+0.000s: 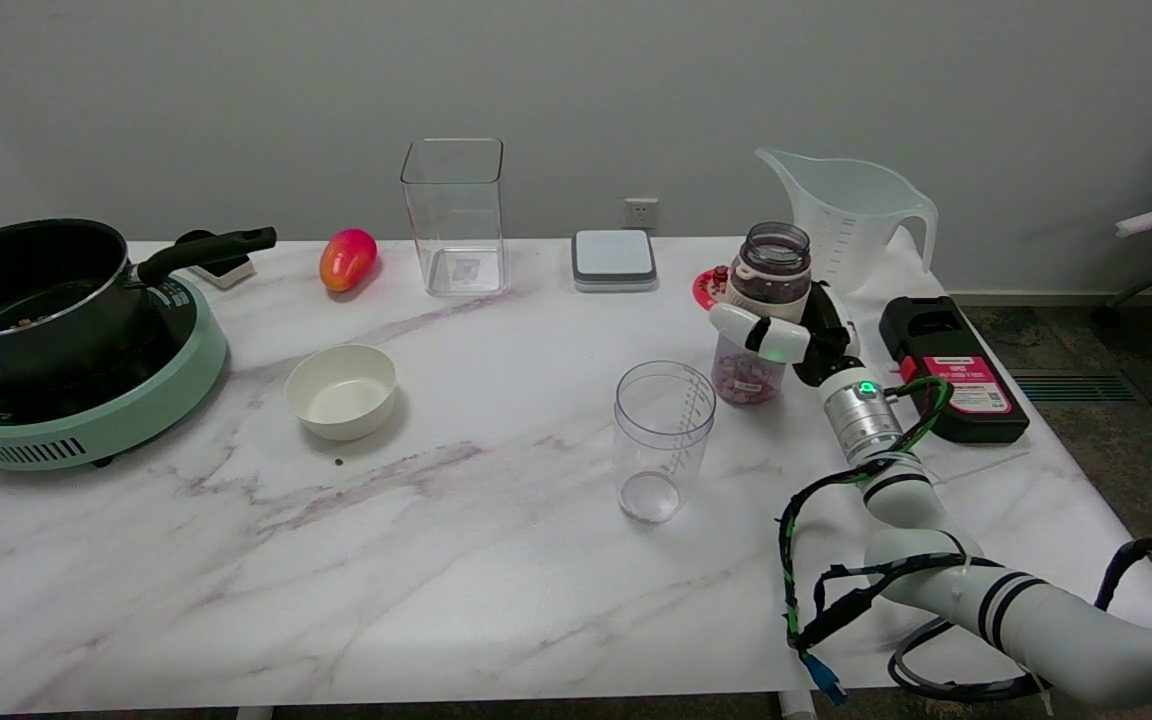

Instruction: Pick up the black bottle.

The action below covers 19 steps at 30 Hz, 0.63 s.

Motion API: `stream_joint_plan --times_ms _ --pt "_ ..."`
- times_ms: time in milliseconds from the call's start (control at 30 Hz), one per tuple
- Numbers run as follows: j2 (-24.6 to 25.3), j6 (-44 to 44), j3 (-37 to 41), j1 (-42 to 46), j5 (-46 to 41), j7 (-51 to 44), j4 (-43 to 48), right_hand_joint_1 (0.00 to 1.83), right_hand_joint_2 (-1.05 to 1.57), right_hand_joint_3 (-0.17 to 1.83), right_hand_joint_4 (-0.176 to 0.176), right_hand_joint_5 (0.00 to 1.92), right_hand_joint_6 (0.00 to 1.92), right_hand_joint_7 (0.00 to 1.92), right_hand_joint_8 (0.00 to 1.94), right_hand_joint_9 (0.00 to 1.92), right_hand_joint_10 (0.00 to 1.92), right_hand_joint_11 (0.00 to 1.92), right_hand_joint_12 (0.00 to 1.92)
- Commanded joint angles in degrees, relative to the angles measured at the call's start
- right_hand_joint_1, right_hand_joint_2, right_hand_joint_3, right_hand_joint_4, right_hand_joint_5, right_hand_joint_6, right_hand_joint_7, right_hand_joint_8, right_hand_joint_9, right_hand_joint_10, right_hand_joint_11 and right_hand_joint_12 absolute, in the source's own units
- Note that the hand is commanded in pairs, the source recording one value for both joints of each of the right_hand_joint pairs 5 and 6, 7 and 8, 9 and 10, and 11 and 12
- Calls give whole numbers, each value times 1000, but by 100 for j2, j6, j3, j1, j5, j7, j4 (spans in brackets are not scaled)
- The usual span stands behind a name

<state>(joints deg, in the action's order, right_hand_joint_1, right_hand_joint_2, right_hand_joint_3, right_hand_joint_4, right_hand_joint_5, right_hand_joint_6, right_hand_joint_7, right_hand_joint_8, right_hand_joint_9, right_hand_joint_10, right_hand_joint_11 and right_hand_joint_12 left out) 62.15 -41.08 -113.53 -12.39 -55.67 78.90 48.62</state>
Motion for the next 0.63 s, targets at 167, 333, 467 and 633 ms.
stream_joint_plan --times_ms 167,333,467,633 --pt "-19 -406 101 67 -21 62 196 1332 1060 600 0 1328 1328 1548 1548 1412 1412 1218 1218" --pt "-331 -537 355 374 51 54 881 1299 1284 490 0 1453 1453 1659 1659 1507 1507 1301 1301" --pt "-708 -512 727 960 78 -30 1675 1242 1430 423 0 1518 1518 1725 1725 1560 1560 1343 1343" --pt "-856 -494 1169 1658 37 -518 2478 1167 1571 370 0 1574 1574 1769 1769 1601 1601 1396 1396"
